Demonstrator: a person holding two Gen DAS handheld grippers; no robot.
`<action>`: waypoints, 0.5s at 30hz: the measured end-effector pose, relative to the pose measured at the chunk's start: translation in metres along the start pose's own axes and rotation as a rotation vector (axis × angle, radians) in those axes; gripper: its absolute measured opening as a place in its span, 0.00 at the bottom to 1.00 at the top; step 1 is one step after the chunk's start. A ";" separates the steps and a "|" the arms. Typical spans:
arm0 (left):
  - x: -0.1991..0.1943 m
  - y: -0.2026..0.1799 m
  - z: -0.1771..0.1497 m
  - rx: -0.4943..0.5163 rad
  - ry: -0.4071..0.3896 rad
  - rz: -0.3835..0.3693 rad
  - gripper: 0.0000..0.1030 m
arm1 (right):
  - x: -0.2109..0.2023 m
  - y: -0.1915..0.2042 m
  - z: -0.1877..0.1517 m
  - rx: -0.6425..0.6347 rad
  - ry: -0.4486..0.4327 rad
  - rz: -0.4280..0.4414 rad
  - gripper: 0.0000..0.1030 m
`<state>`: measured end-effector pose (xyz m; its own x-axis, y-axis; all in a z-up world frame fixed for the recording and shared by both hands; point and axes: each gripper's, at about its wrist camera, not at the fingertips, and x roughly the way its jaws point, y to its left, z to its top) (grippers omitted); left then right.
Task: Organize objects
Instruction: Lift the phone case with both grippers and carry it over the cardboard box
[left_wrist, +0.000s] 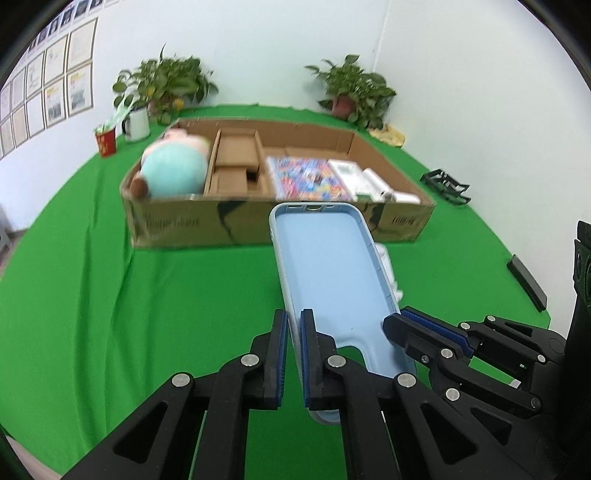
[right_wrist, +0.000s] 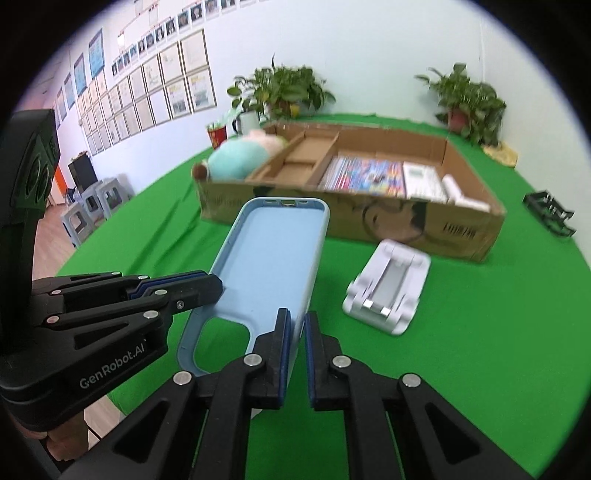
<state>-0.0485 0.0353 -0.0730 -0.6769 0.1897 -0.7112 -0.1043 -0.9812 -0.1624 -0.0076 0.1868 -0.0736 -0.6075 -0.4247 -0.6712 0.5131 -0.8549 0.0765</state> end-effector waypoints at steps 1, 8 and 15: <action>-0.002 -0.003 0.003 0.004 -0.007 -0.003 0.03 | -0.003 -0.003 0.003 0.004 -0.011 -0.002 0.07; -0.010 -0.023 0.032 0.031 -0.054 -0.020 0.03 | -0.015 -0.016 0.021 0.019 -0.071 -0.020 0.07; -0.016 -0.037 0.067 0.064 -0.099 -0.025 0.03 | -0.024 -0.029 0.043 0.025 -0.122 -0.035 0.07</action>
<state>-0.0826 0.0659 -0.0098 -0.7418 0.2129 -0.6359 -0.1664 -0.9771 -0.1329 -0.0342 0.2094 -0.0283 -0.6953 -0.4259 -0.5789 0.4759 -0.8765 0.0733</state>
